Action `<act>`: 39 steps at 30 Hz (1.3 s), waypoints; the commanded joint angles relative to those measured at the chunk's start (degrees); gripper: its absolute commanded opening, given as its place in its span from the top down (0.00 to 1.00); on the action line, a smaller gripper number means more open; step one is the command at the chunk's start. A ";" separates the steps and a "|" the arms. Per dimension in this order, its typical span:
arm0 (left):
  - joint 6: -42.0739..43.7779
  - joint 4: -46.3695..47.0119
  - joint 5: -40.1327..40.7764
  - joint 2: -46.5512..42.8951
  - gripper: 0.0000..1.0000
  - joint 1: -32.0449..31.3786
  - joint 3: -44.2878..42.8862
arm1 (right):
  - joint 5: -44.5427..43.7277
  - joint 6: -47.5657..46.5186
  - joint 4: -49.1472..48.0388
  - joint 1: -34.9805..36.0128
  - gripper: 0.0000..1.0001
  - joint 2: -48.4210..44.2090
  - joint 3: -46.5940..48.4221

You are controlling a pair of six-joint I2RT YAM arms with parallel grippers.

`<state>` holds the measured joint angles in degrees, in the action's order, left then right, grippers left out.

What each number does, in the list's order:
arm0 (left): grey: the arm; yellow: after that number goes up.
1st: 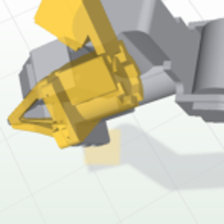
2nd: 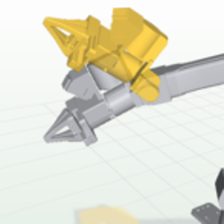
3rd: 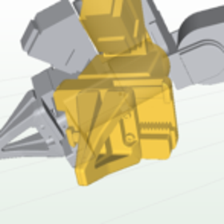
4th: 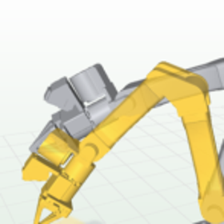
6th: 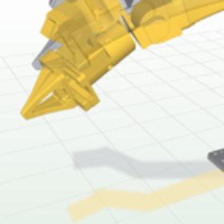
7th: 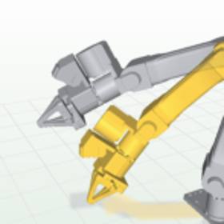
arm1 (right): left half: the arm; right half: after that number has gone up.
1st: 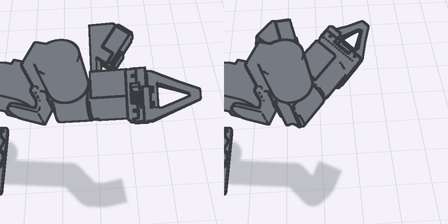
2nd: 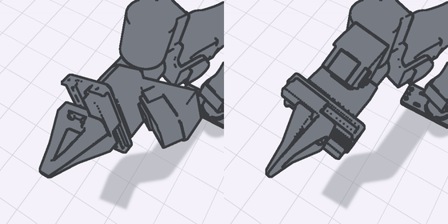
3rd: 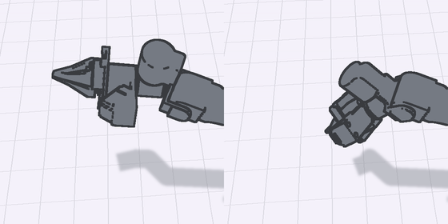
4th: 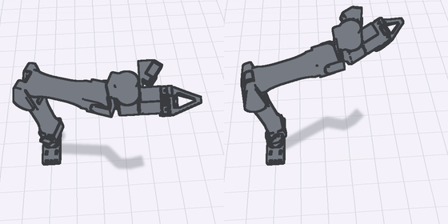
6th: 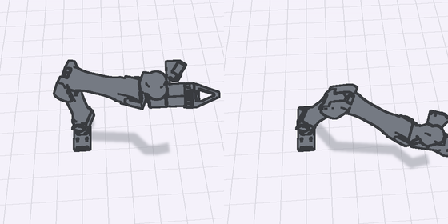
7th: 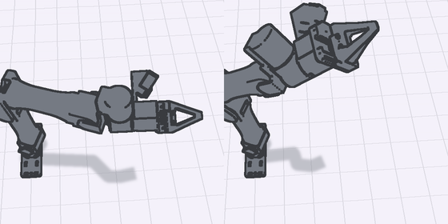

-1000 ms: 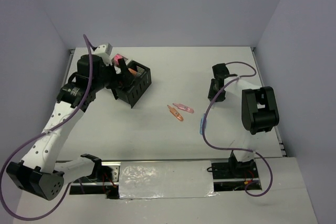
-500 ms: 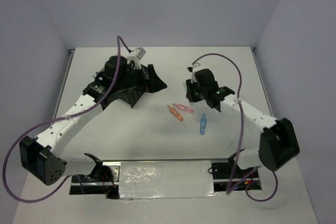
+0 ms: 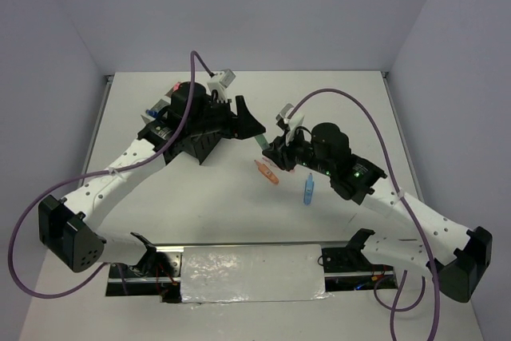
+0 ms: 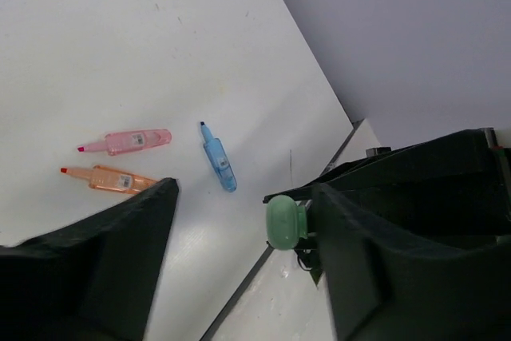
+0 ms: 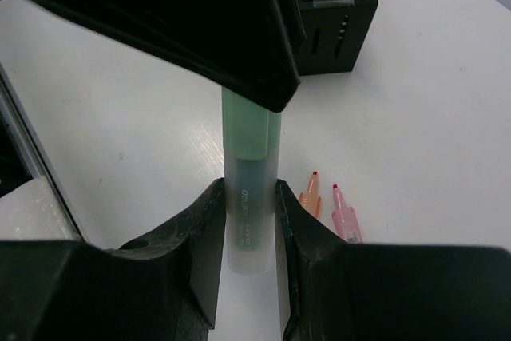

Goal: Sort the stationery into containers
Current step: Pick up the pen from the center of the board, then place the pen in the storage box.

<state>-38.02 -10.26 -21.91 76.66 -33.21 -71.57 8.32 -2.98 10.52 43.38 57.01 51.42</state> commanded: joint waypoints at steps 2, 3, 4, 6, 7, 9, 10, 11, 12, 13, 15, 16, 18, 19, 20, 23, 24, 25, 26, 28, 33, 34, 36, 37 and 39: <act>-0.56 4.02 -2.61 -0.81 0.32 -0.80 -0.68 | 3.02 -2.46 -2.44 1.45 0.96 -1.55 1.05; -0.56 4.11 -3.04 -0.73 0.45 -0.89 -0.68 | 2.06 -2.20 -2.44 1.62 0.95 -1.47 1.14; -0.48 4.02 -3.14 -0.73 0.51 -1.15 -0.76 | 1.79 -2.20 -2.44 1.62 0.95 -1.29 1.49; -0.39 4.02 -3.49 -0.46 0.67 -1.42 -1.03 | 0.74 -2.20 -2.09 1.62 0.94 -0.51 2.36; -0.04 4.11 -3.75 -0.38 0.72 -1.68 -1.20 | 0.30 -2.12 -1.83 1.62 0.93 -0.24 2.72; 0.40 3.76 -4.01 -0.29 0.91 -1.94 -1.46 | -1.88 -1.50 -1.73 1.62 0.92 0.55 3.42; 0.75 3.41 -3.76 -0.11 0.96 -1.86 -1.90 | -2.51 -1.15 -2.00 1.62 0.90 0.73 3.34; 0.93 2.97 -3.40 -0.02 1.00 -1.86 -2.17 | -2.78 -0.80 -2.87 1.54 0.90 0.64 3.25; 1.10 2.36 -2.88 0.15 1.00 -1.86 -2.34 | -3.82 -0.19 -3.49 1.45 0.90 0.64 2.81; 1.11 2.18 -2.53 0.15 1.00 -1.86 -2.52 | -4.44 -0.18 -3.84 1.45 0.90 0.64 2.72; 1.11 1.56 -2.43 0.33 1.00 -1.94 -3.05 | -5.32 0.52 -4.46 1.54 0.90 0.90 2.72; 1.28 1.21 -1.65 0.42 1.00 -1.94 -3.31 | -5.50 0.96 -4.55 1.28 0.87 1.08 2.81; 1.37 0.33 -0.07 0.42 1.00 -1.86 -3.75 | -6.03 1.23 -4.90 1.27 0.78 1.08 2.81; 1.54 -0.02 1.42 0.33 1.00 -1.77 -4.10 | -5.94 1.31 -5.16 1.27 0.73 1.17 2.72; 1.63 -0.37 2.39 0.15 1.00 -1.77 -4.36 | -6.03 1.40 -5.60 1.19 0.66 1.08 2.46; 1.55 -0.99 5.20 -0.28 1.00 -1.86 -5.42 | -7.00 1.93 -5.95 0.66 0.38 0.99 1.93; 1.02 -0.55 6.00 -0.46 1.00 -1.86 -5.25 | -7.17 2.02 -5.95 0.40 0.31 1.08 1.84; 0.93 -0.90 7.31 -0.72 1.00 -1.77 -5.51 | -8.04 2.28 -5.61 0.05 0.28 0.99 1.67; 1.19 -1.60 11.15 -0.64 1.00 -1.77 -5.94 | -8.23 2.54 -5.34 -0.13 0.26 0.82 1.41; 2.77 -4.05 16.96 0.41 1.00 -1.51 -8.75 | -10.25 2.89 -4.73 -1.71 0.21 -0.49 0.70; 6.29 -12.32 36.37 7.69 1.00 3.14 -18.32 | -11.56 7.46 -3.76 -5.58 0.15 -6.29 -3.25; 6.29 -12.85 36.94 9.10 1.00 4.55 -19.65 | -12.00 7.64 -2.97 -5.76 0.15 -6.91 -3.34; 6.03 -13.21 35.63 13.48 1.00 9.29 -23.07 | -13.59 8.25 -1.22 -5.93 0.14 -7.53 -3.08; 6.55 -13.20 35.36 17.78 1.00 12.35 -26.48 | -13.50 8.26 1.32 -6.02 0.14 -8.31 -2.64; 7.16 -13.81 35.27 19.30 1.00 13.69 -29.04 | -13.42 8.34 2.74 -6.11 0.14 -9.02 -2.55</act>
<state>-33.01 -22.31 9.80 91.53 -23.16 -95.26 -3.70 4.08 10.31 37.60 49.50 48.16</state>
